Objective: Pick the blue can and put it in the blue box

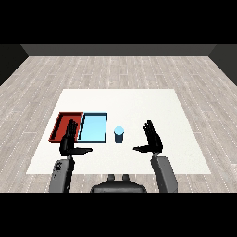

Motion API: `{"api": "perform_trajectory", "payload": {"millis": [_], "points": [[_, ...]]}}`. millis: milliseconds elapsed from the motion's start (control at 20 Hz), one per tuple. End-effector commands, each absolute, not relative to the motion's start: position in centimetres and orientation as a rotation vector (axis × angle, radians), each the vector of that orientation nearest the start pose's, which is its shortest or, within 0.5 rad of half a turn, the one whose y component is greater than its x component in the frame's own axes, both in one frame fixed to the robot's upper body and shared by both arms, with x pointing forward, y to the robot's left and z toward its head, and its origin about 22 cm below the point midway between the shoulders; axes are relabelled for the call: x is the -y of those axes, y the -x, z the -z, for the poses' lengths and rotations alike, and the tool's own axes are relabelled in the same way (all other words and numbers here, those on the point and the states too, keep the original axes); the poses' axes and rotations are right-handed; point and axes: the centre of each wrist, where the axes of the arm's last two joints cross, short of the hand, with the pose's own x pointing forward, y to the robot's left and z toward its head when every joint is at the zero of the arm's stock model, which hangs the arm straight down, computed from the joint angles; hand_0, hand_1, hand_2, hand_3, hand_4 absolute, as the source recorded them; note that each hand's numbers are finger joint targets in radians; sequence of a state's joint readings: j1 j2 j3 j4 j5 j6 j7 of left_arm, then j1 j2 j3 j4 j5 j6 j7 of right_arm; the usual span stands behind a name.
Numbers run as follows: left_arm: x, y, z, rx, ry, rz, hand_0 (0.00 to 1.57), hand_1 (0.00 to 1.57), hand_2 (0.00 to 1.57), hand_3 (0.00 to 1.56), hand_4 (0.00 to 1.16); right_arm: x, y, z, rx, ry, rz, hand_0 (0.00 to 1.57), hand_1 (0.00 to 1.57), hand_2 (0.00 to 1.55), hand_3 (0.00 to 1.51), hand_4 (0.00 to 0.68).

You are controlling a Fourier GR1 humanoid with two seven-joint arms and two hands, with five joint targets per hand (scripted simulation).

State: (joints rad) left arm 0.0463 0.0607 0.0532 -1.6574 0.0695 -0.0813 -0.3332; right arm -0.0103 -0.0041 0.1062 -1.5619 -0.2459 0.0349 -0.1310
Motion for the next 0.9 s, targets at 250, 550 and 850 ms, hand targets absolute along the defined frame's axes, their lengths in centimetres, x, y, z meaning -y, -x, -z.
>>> {"api": "perform_trajectory", "payload": {"millis": [250,550,850], "points": [[-25.4,-23.8,-3.0,1.952,0.014,-0.005,0.00,0.00,0.00,0.00,0.00,16.8,-26.4,3.4,1.608,-0.314,0.152,0.00,0.00,0.00,0.00,0.000],[-26.2,-21.8,-1.2,1.952,0.043,0.009,0.00,0.00,0.00,0.00,0.00,15.4,-26.4,4.6,1.621,-0.314,0.100,0.00,0.00,0.00,0.00,0.000],[-26.9,-22.7,-1.3,1.959,0.017,-0.002,0.00,0.00,0.00,0.00,0.00,14.7,-28.7,5.2,1.563,-0.381,0.109,0.00,0.00,0.00,0.00,0.000]]}}
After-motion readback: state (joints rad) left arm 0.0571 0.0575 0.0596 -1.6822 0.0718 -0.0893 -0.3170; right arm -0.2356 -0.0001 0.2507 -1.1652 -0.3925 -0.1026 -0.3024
